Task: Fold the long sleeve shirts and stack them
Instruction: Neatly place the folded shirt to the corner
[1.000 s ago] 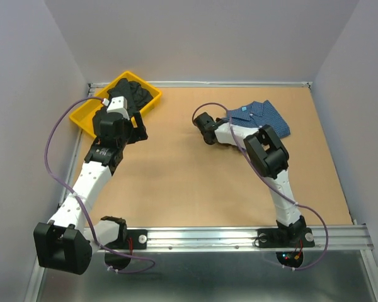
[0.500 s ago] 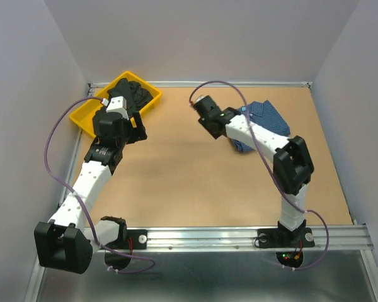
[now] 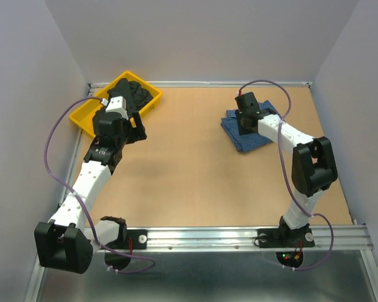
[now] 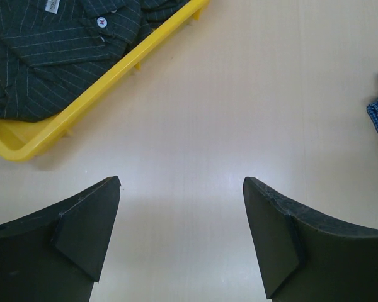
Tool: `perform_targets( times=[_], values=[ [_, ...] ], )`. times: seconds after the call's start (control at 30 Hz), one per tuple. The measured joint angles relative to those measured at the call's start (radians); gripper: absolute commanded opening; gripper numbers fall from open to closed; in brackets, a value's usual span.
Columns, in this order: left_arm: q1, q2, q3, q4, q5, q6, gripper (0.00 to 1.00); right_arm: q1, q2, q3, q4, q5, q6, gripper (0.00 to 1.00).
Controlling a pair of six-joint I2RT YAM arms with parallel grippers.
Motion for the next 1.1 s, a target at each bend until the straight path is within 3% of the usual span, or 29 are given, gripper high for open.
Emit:
perform_targets(
  times=[0.27,0.6,0.83,1.1],
  values=[
    [0.003,0.0,0.0,0.0,0.004,0.0,0.9,0.02,0.032,-0.242,0.121,-0.164,0.105,0.32],
    [0.006,0.0,0.0,0.0,0.016,0.0,0.89,0.02,-0.038,-0.29,0.176,-0.293,0.123,0.4],
    [0.006,0.0,0.0,0.0,0.021,0.0,0.89,0.022,-0.061,-0.174,0.166,-0.287,0.117,0.4],
    [0.006,0.005,0.0,0.0,0.022,0.001,0.89,0.022,0.165,0.02,0.215,-0.281,0.123,0.4]
  ],
)
